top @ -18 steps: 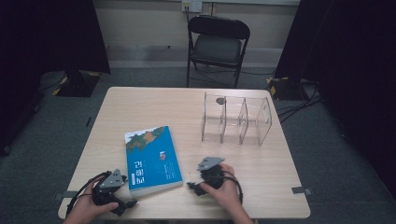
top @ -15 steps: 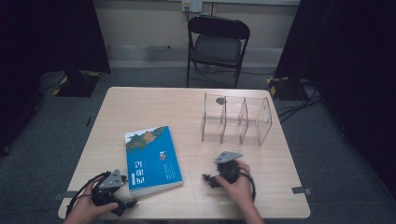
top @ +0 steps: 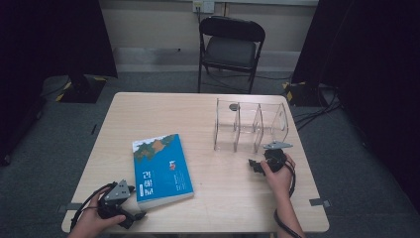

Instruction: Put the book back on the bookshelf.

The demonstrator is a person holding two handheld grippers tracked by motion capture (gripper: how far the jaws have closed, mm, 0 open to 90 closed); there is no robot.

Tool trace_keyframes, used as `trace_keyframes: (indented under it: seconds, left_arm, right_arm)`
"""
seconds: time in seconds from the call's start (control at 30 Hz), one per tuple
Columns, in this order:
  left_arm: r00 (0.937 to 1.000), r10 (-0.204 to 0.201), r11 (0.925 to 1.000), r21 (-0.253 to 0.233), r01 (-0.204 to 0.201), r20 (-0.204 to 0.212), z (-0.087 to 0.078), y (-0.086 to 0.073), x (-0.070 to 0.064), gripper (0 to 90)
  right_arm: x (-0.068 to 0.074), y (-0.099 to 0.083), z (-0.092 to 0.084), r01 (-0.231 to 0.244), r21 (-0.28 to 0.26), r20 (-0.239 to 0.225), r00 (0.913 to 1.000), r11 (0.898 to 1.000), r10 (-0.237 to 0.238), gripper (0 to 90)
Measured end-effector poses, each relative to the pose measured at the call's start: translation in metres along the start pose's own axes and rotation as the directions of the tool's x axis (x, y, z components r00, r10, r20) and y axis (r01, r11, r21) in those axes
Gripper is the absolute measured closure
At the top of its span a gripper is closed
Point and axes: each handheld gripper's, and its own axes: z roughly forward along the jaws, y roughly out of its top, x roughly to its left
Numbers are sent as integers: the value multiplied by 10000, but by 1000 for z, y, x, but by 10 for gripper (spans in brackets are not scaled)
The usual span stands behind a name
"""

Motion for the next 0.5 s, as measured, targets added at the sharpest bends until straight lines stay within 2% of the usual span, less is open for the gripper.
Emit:
trace_keyframes:
  seconds: [0.23,0.3,0.33,0.37,0.4,0.43,0.47,0.5]
  left_arm:
    - [10000,-3,10000,-15,3,-11,1,1,0,0]
    - [9999,112,9996,270,-111,-31,-1,2,1,0]
    - [9999,-91,9998,174,92,-59,0,3,0,3]
    - [9999,-125,9996,253,127,-103,-1,3,0,15]
    - [9999,14,9993,364,-10,-110,-3,4,2,38]
    - [9999,-28,9996,296,32,-138,-4,5,3,78]
    - [9998,-129,9997,207,132,-180,-5,5,4,141]
    - [9989,-427,9991,26,427,-169,-5,5,2,185]
  right_arm:
    - [0,-1,-1,122,-19,-121,9999,9999,-123,158]
    - [1,-1,-1,131,11,-183,9997,9999,-130,153]
    - [1,-1,-2,171,-1,-232,9996,9999,-171,149]
    - [2,-2,-2,174,13,-297,9994,9998,-173,150]
    - [3,-2,-4,218,40,-446,9988,9998,-216,155]
    - [5,-1,-6,352,132,-600,9976,9993,-343,151]
    - [8,0,-8,482,45,-718,9963,9988,-477,151]
    - [11,2,-10,482,-92,-847,9952,9988,-488,151]
